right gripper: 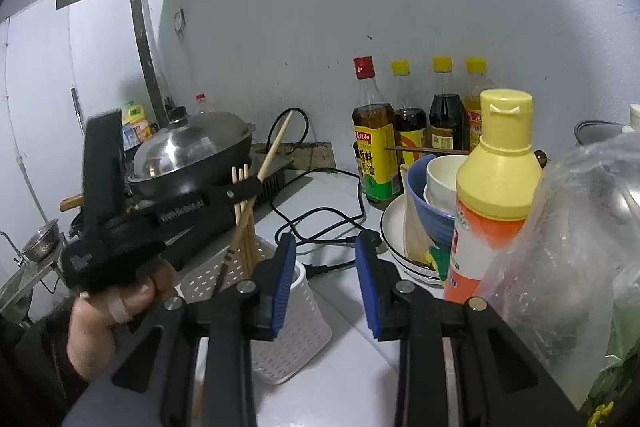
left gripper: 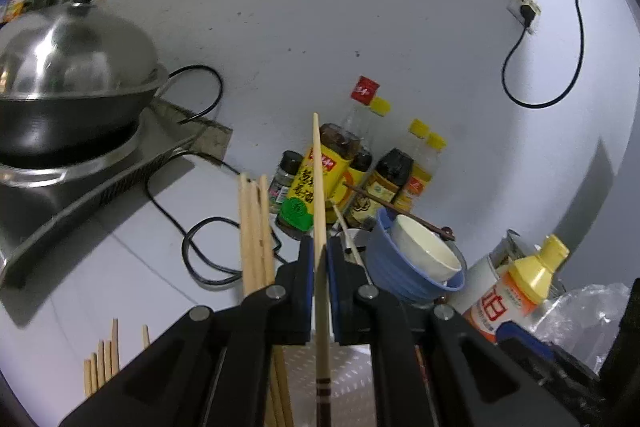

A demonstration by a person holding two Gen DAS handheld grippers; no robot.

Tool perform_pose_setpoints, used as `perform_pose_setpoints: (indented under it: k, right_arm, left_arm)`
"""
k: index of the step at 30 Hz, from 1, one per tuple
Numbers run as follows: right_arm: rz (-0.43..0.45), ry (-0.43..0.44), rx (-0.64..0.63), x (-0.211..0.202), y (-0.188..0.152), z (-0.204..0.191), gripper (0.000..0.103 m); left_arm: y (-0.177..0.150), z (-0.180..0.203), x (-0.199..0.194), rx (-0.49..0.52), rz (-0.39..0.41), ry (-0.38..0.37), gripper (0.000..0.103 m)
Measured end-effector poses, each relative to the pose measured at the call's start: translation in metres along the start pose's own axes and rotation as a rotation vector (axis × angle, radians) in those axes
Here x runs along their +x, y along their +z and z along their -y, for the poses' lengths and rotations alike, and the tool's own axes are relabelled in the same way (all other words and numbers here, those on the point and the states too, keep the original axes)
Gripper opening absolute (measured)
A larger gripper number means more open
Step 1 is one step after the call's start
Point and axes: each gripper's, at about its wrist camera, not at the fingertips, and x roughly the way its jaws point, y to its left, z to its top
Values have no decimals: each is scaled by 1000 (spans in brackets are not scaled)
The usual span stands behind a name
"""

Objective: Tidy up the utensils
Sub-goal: 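Drop the chopsticks into the white holder and open both tools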

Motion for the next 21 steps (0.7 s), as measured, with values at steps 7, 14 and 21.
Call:
perform_pose_setpoints:
  k: [7,14,21]
  right_arm:
    - [-9,-15,-2,3,-4,-1,29]
    - [-4,-1,7,1,-3,-10,29]
    - [-9,-17,1,-6,-3,-22,29]
  left_arm:
    - [-12,-6,-1,24,-71,19,6]
    - [-12,-12,-10,28,-82,8,26]
    - [-7,-21,-40,32,-77,-32,51]
